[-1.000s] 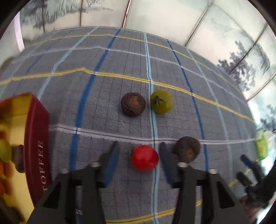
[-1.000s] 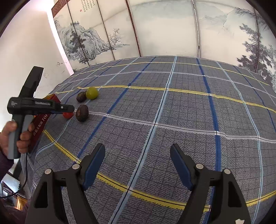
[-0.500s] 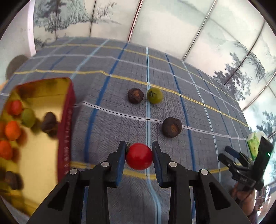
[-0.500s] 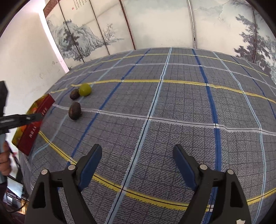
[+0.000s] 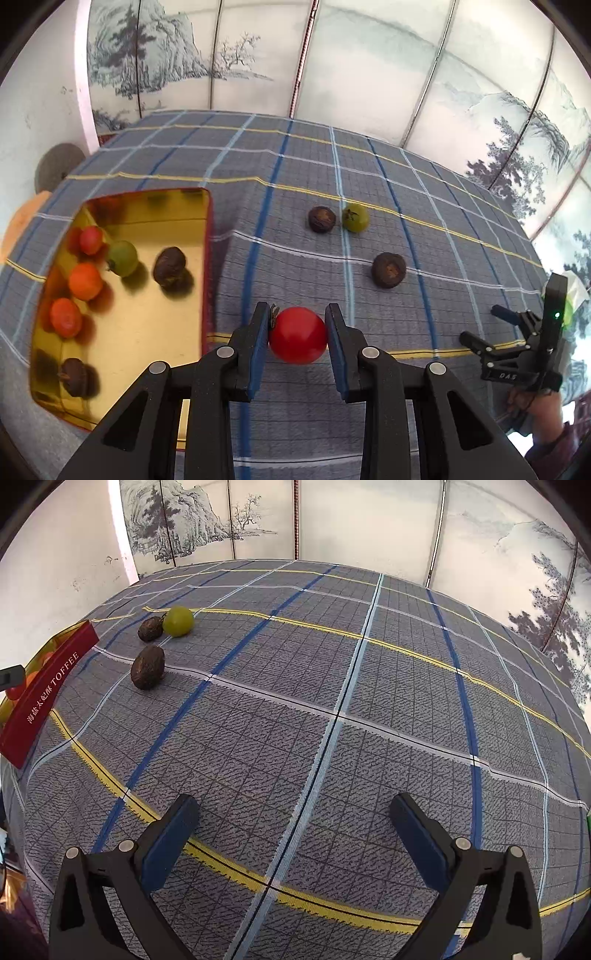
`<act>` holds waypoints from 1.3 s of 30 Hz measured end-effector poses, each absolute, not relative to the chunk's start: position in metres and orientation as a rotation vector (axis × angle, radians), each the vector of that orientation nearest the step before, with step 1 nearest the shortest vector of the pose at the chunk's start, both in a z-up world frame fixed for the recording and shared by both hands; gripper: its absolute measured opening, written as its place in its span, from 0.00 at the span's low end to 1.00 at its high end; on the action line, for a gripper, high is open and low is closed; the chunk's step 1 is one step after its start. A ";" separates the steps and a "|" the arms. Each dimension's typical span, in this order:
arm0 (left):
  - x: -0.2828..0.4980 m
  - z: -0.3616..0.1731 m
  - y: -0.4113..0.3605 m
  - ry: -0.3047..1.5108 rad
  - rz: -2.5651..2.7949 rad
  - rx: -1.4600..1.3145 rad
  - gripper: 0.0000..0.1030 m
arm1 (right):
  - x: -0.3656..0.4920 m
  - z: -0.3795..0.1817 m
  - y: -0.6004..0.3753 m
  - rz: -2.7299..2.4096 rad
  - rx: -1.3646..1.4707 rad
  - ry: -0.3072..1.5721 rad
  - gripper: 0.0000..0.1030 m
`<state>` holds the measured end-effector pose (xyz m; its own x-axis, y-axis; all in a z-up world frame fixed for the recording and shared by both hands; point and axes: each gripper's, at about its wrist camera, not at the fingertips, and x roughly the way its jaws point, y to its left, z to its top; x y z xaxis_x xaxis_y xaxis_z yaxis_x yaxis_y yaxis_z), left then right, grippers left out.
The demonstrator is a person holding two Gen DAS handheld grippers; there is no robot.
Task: Organize fruits
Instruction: 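Carry the red tomato in the left gripper into the tin and release it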
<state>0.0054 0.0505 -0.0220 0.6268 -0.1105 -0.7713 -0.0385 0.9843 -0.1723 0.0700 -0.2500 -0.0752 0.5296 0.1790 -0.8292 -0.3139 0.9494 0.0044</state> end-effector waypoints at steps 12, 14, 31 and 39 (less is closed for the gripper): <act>-0.009 -0.020 0.078 0.860 0.041 -0.124 0.30 | 0.069 -0.076 -0.250 0.293 -0.155 0.969 1.00; -0.010 -0.022 0.085 0.863 0.058 -0.121 0.30 | 0.069 -0.076 -0.249 0.292 -0.155 0.970 1.00; -0.016 -0.053 0.137 0.900 0.215 -0.081 0.31 | 0.067 -0.074 -0.251 0.266 -0.142 0.973 1.00; -0.016 -0.065 0.151 0.911 0.280 -0.065 0.31 | 0.067 -0.074 -0.253 0.256 -0.138 0.975 1.00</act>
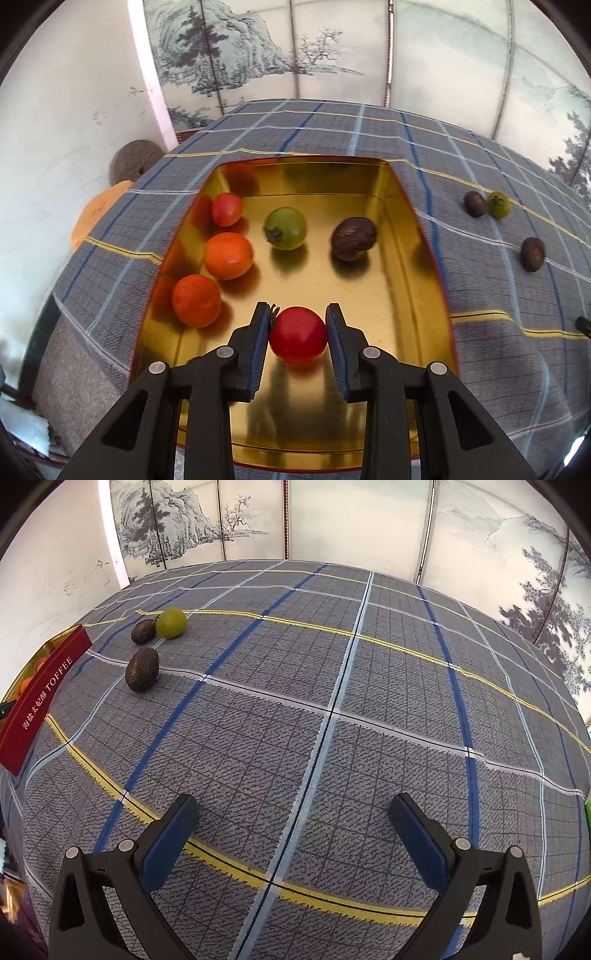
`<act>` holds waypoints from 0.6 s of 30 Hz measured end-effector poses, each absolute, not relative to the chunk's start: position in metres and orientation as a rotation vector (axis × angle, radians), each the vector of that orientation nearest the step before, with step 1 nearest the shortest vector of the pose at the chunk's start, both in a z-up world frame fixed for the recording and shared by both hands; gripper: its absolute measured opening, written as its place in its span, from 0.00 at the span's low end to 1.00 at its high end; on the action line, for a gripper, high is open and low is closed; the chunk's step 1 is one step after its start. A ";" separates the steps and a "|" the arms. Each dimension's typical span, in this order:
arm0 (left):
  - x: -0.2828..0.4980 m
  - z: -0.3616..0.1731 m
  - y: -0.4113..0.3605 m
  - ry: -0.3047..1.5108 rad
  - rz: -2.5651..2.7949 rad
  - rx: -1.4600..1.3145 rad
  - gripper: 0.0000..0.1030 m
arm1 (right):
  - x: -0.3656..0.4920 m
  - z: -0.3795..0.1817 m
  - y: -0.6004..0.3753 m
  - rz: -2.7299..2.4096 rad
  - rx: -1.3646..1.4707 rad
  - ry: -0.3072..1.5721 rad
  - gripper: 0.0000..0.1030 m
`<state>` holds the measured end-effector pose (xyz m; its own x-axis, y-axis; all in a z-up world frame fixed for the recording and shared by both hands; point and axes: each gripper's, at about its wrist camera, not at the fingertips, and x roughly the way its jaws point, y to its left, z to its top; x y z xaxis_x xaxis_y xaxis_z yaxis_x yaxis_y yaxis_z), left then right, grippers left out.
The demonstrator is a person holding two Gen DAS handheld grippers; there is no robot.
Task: Organize fruits
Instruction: 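Carry the red tomato in the left gripper into the tin and release it, then grasp a brown fruit with the right gripper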
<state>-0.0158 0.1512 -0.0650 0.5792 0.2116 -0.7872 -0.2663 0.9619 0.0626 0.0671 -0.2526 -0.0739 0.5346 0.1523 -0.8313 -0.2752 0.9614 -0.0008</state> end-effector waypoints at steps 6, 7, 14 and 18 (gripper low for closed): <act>-0.019 -0.065 0.157 0.910 0.297 -0.072 0.34 | 0.067 -0.074 -0.253 0.252 -0.136 0.974 1.00; -0.020 -0.065 0.158 0.901 0.305 -0.073 0.36 | 0.066 -0.074 -0.253 0.246 -0.133 0.974 1.00; -0.033 -0.050 0.161 0.819 0.340 -0.044 0.64 | 0.063 -0.044 -0.241 0.328 -0.073 0.864 0.99; -0.040 -0.040 0.162 0.793 0.310 -0.080 0.67 | 0.074 -0.032 -0.205 0.429 -0.128 0.838 0.99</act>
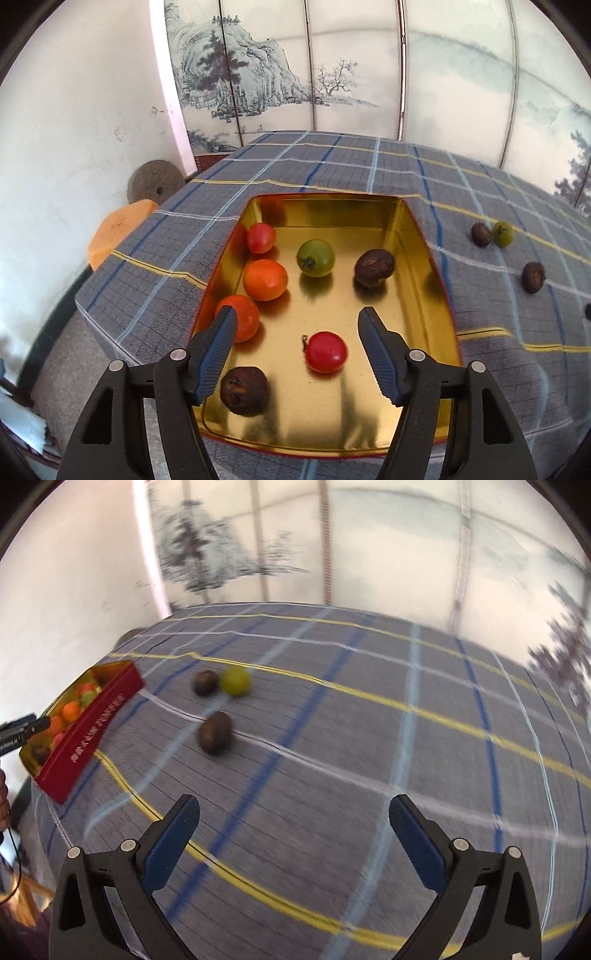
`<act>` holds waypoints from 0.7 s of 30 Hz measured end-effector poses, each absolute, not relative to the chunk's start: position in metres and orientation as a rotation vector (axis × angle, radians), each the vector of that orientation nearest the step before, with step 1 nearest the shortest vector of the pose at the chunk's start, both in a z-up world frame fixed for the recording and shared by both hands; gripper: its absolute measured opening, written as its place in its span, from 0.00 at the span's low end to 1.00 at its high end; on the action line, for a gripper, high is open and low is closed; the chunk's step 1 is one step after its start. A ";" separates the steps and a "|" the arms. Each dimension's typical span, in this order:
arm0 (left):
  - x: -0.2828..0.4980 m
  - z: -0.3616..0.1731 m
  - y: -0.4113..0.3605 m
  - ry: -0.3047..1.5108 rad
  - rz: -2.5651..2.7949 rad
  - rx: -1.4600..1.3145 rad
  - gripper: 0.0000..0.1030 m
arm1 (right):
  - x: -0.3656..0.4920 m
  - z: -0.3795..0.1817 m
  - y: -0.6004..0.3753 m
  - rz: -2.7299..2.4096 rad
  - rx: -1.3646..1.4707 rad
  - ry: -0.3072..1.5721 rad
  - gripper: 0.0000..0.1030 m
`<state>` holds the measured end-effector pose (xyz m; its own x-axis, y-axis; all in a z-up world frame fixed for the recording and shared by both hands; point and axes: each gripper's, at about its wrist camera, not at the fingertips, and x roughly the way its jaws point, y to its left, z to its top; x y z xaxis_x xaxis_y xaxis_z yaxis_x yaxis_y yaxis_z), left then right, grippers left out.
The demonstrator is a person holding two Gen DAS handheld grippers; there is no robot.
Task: Organize fruits
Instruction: 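Grasp a brown fruit with the right gripper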
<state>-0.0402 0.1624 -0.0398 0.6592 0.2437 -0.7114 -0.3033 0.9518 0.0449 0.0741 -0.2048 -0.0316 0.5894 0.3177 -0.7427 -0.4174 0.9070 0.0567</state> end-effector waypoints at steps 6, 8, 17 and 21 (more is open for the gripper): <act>-0.060 -0.030 0.156 0.806 0.248 -0.195 0.67 | 0.097 -0.046 -0.154 0.517 -0.178 0.859 0.85; -0.070 -0.024 0.147 0.789 0.275 -0.166 0.68 | 0.104 -0.051 -0.145 0.528 -0.169 0.865 0.84; -0.110 -0.008 0.138 0.718 0.328 -0.150 0.77 | 0.131 -0.065 -0.122 0.526 -0.193 0.897 0.60; -0.132 -0.007 0.127 0.689 0.364 -0.145 0.77 | 0.133 -0.068 -0.120 0.533 -0.182 0.907 0.36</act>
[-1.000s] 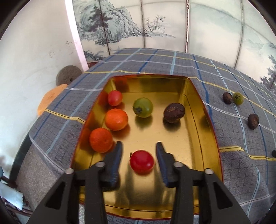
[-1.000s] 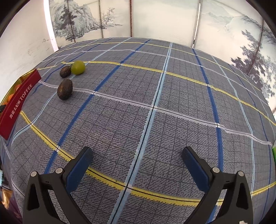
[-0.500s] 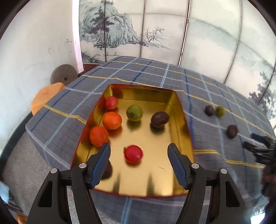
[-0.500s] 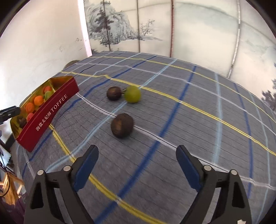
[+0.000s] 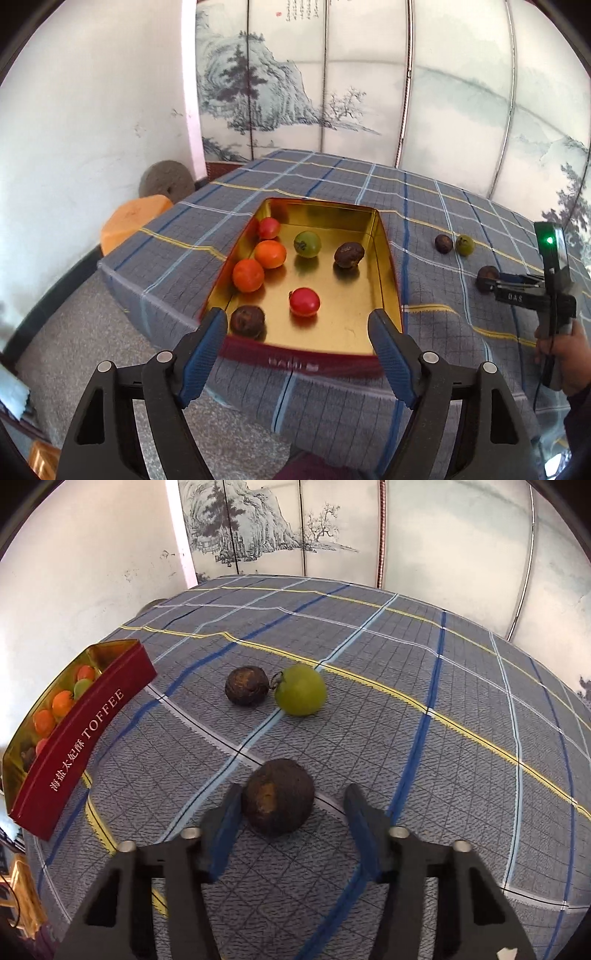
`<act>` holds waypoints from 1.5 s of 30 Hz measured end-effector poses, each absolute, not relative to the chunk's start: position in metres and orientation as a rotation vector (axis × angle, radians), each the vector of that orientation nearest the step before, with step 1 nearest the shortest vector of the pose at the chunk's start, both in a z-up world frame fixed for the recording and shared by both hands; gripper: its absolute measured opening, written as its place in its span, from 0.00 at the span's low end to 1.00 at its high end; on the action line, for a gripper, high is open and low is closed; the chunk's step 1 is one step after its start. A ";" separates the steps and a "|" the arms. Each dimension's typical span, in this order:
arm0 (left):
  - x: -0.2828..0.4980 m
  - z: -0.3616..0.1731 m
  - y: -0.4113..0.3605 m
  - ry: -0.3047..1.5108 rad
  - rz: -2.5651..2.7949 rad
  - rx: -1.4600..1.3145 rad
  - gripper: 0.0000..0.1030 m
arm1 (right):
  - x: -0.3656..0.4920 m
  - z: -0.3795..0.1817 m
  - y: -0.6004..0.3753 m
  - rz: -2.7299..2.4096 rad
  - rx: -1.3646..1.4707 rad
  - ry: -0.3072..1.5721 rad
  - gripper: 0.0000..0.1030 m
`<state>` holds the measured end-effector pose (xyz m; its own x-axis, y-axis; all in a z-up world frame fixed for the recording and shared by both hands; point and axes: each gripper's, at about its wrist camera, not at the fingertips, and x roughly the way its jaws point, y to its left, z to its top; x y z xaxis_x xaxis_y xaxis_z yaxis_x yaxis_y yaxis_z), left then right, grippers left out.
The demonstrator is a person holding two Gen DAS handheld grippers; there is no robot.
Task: Organize fruits
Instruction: 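Grasp a brown fruit with the right gripper, then carry the brown fruit in the right gripper over the tin and release it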
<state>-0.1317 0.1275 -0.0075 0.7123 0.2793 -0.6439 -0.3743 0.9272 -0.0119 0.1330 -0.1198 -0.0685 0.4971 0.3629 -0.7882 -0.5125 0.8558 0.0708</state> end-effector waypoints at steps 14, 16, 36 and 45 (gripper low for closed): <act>-0.147 -0.025 0.115 0.789 0.398 -0.139 0.84 | 0.075 -0.006 -0.079 0.730 -0.144 0.781 0.31; -0.151 -0.025 0.115 0.786 0.403 -0.137 0.84 | 0.068 0.002 -0.063 0.780 -0.148 0.773 0.31; -0.164 -0.034 0.134 0.835 0.453 -0.155 0.94 | 0.035 -0.017 0.066 0.977 -0.319 0.839 0.32; -0.169 -0.037 0.140 0.848 0.451 -0.172 0.94 | 0.033 -0.024 0.080 0.959 -0.368 0.854 0.32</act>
